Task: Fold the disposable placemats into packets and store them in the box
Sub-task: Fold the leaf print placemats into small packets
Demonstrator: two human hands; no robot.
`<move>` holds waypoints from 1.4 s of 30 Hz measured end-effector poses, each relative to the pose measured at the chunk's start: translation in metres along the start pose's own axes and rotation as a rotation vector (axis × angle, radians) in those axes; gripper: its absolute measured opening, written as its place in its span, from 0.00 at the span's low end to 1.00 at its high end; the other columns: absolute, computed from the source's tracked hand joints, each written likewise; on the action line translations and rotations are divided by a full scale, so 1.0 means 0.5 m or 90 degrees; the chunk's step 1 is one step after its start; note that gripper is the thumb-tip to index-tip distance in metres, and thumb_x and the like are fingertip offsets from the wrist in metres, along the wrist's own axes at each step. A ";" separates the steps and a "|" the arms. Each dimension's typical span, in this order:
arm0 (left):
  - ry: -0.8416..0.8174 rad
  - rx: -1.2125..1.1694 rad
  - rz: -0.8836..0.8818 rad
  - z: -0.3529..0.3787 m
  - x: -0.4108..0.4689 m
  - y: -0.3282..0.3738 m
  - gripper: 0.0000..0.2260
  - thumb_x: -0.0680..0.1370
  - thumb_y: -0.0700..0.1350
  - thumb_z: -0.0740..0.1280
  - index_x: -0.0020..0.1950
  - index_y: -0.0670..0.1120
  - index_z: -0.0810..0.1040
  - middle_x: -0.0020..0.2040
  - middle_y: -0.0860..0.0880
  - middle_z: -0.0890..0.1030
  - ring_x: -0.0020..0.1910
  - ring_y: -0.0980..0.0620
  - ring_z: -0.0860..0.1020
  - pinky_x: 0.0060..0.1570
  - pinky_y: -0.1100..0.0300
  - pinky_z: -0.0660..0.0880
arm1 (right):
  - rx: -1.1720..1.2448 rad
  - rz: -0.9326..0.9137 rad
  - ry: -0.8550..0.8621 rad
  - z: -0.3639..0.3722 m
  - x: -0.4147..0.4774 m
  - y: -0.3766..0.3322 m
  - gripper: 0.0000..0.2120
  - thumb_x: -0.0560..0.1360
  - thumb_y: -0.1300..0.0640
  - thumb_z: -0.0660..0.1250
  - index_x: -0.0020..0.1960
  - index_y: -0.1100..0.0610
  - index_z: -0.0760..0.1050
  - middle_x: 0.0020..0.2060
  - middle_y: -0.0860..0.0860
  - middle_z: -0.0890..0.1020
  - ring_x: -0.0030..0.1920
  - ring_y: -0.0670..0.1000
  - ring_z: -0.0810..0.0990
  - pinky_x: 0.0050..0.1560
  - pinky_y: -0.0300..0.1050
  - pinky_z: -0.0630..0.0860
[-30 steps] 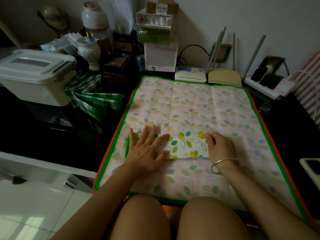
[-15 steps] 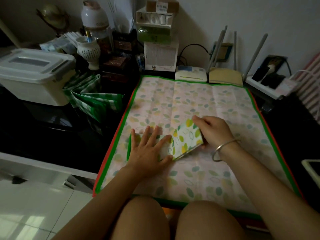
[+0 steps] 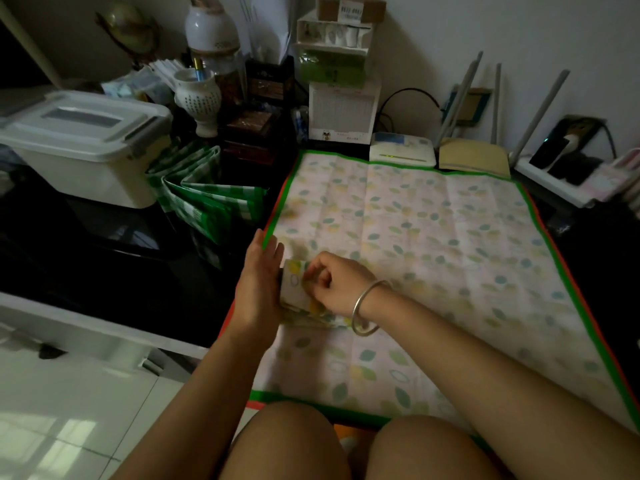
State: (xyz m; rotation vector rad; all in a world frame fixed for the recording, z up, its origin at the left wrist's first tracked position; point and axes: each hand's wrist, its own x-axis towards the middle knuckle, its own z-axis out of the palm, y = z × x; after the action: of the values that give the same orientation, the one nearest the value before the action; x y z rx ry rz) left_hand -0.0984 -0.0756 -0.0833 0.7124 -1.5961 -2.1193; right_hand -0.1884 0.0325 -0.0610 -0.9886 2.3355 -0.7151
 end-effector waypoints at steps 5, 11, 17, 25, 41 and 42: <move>-0.010 0.220 0.147 -0.038 -0.003 -0.016 0.19 0.85 0.55 0.50 0.75 0.53 0.64 0.72 0.59 0.67 0.73 0.62 0.64 0.69 0.64 0.62 | -0.139 -0.042 -0.055 0.012 -0.010 -0.013 0.15 0.77 0.58 0.62 0.63 0.55 0.67 0.48 0.52 0.76 0.46 0.53 0.74 0.42 0.42 0.65; -0.148 0.988 0.336 -0.065 0.008 -0.079 0.30 0.80 0.57 0.36 0.80 0.47 0.44 0.79 0.50 0.38 0.77 0.53 0.35 0.77 0.52 0.37 | -0.062 -0.055 0.000 0.035 -0.004 0.002 0.09 0.77 0.58 0.62 0.56 0.53 0.75 0.36 0.44 0.75 0.37 0.46 0.73 0.45 0.43 0.73; -0.074 1.082 0.371 -0.054 0.005 -0.087 0.28 0.82 0.53 0.40 0.79 0.41 0.53 0.80 0.44 0.50 0.79 0.48 0.47 0.75 0.44 0.43 | -0.364 -0.059 0.085 -0.028 0.002 0.011 0.18 0.76 0.50 0.65 0.65 0.50 0.71 0.61 0.49 0.72 0.61 0.51 0.70 0.62 0.49 0.69; -0.102 1.069 0.322 -0.050 0.000 -0.082 0.31 0.79 0.56 0.33 0.80 0.45 0.45 0.80 0.47 0.45 0.79 0.50 0.41 0.75 0.43 0.38 | -0.474 0.058 0.006 -0.018 0.010 -0.045 0.17 0.80 0.56 0.59 0.67 0.59 0.68 0.64 0.57 0.71 0.64 0.59 0.71 0.59 0.50 0.69; 0.025 0.484 0.167 -0.164 -0.019 0.028 0.33 0.76 0.58 0.68 0.77 0.49 0.61 0.71 0.54 0.70 0.67 0.55 0.71 0.63 0.55 0.73 | -0.281 -0.010 0.055 -0.070 0.034 -0.113 0.10 0.74 0.54 0.69 0.55 0.51 0.75 0.54 0.53 0.79 0.51 0.57 0.78 0.50 0.49 0.76; 0.043 0.425 0.122 -0.182 -0.018 0.040 0.33 0.75 0.58 0.69 0.76 0.50 0.63 0.69 0.53 0.73 0.64 0.56 0.74 0.61 0.54 0.75 | -0.257 -0.017 0.068 -0.068 0.041 -0.128 0.10 0.74 0.54 0.68 0.55 0.50 0.75 0.54 0.53 0.79 0.51 0.57 0.78 0.51 0.50 0.76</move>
State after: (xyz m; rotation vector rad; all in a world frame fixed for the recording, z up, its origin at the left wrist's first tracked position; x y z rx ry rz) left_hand -0.0355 -0.1454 -0.0826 0.7712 -2.2482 -1.3972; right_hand -0.1905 -0.0119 -0.0002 -1.1758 2.6251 -0.3146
